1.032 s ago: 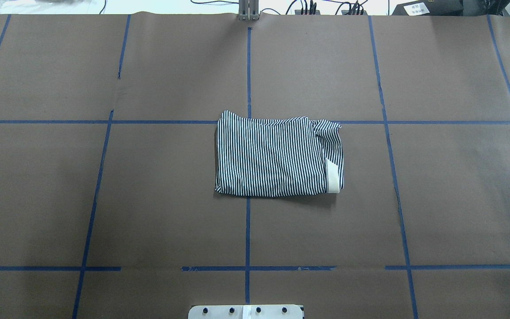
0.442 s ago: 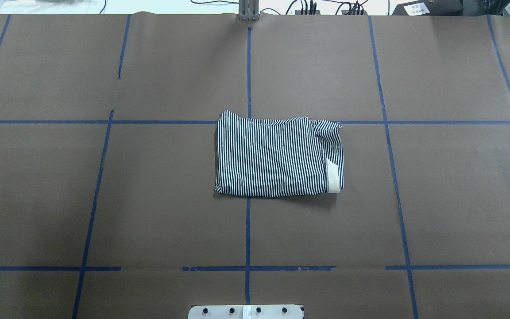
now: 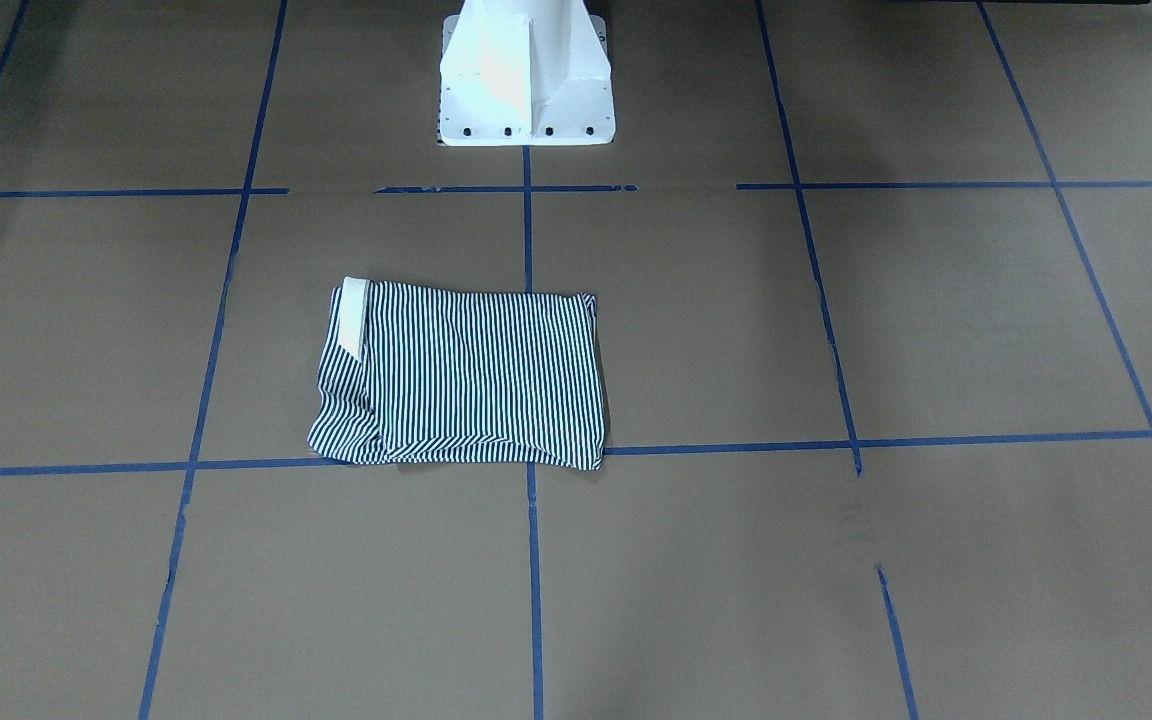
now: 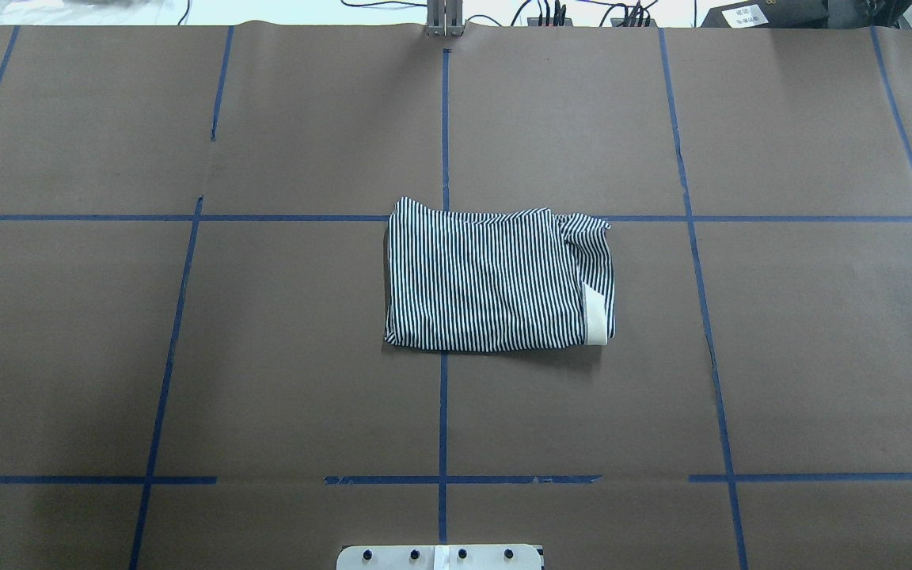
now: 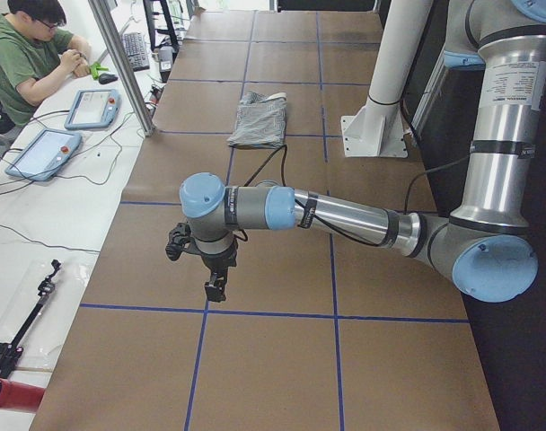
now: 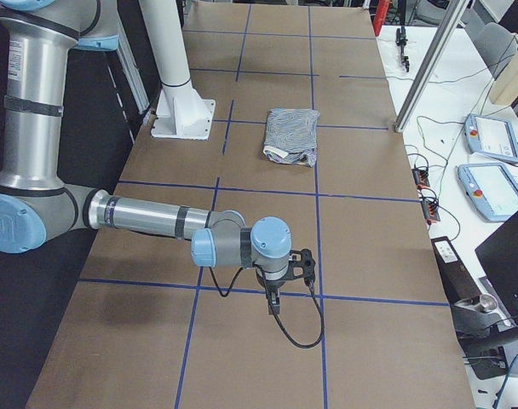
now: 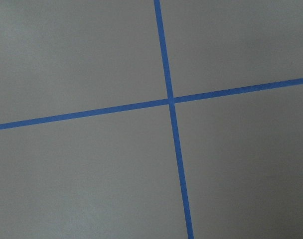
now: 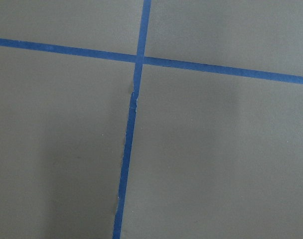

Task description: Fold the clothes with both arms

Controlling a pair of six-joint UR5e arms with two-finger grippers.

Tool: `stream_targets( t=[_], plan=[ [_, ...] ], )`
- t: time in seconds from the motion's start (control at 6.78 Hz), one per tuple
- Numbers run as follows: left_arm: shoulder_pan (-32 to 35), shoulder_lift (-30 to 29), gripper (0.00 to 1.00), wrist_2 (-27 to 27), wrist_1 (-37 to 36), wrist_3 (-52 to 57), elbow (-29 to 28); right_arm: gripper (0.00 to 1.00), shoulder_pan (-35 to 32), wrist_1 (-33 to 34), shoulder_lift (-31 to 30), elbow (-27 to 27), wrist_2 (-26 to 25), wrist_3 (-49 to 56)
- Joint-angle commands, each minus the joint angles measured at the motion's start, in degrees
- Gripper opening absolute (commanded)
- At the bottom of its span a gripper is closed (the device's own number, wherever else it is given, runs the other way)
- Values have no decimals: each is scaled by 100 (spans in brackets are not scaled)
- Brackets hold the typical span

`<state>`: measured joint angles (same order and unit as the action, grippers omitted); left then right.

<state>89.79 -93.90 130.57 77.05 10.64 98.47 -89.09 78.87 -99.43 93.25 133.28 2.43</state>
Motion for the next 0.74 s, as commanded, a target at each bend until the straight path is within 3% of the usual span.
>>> stream_targets(
  t=[0.0, 0.15, 0.29, 0.59],
  plan=[
    [-234, 456, 100, 169, 614, 43, -3, 100, -3, 32, -23, 9, 14, -23],
    [-208, 1009, 100, 797, 1062, 44, 75, 100, -3, 293, -32, 70, 23, -32],
    [-190, 1267, 100, 986, 1467, 18, 76, 100, -3, 679, -76, 375, 23, -24],
    [-190, 1225, 100, 909, 1488, -9, 23, 100, -3, 665, -76, 370, -65, 3]
  ],
)
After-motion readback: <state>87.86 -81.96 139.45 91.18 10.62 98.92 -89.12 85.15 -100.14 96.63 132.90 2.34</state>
